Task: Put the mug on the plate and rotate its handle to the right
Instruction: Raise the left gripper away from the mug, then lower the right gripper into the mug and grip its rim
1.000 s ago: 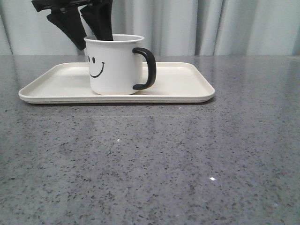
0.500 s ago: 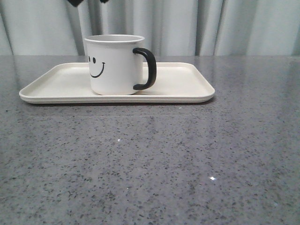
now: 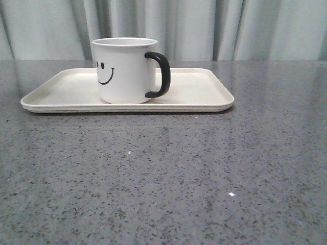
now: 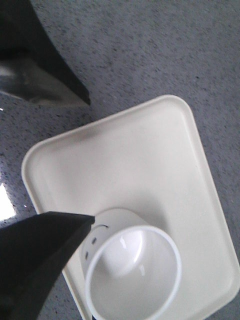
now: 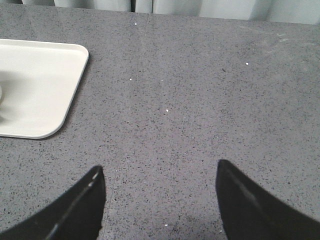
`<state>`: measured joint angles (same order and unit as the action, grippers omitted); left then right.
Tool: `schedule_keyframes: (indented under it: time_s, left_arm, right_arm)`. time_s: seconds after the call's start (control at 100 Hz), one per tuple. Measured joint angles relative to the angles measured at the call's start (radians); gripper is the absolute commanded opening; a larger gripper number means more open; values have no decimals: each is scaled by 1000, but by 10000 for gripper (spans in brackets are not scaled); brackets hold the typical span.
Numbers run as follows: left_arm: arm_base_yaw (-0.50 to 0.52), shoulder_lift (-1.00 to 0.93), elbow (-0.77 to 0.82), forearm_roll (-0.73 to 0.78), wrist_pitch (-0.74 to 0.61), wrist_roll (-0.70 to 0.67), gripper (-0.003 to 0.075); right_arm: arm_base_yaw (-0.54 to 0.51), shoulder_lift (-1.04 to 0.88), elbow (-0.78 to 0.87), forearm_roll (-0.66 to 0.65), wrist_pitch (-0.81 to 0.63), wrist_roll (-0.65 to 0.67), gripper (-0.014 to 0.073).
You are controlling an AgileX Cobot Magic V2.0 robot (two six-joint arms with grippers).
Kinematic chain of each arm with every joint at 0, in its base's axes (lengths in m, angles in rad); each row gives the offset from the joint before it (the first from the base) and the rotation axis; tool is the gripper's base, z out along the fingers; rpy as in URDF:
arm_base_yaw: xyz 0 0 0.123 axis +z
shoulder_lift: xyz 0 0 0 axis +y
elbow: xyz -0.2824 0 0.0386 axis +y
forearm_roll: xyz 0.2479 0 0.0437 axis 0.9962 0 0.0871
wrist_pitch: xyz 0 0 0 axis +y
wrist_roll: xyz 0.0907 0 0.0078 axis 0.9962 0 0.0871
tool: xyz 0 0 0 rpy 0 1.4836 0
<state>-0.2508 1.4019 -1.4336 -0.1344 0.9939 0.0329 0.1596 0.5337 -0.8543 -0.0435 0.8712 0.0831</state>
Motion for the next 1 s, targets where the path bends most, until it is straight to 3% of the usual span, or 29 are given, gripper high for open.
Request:
schedule_keyframes:
  time_s: [0.3,0.6,0.76,1.0]
  left_arm:
    - [115,-330,372,4,-93,-6,442]
    - [208,-590,556,5,-95,-6,442]
    - [219,-661,579,7,-95,-6,442]
    - [219,-668,581,7,-95,-6,442]
  right_arm:
    - [0,0,0,0,0,-2,479]
    - [0,0,0,29,-34,-2,479]
    - [0,19,0,156,-98,-57,479]
    - [54,205,-42,462,-156,-311,479]
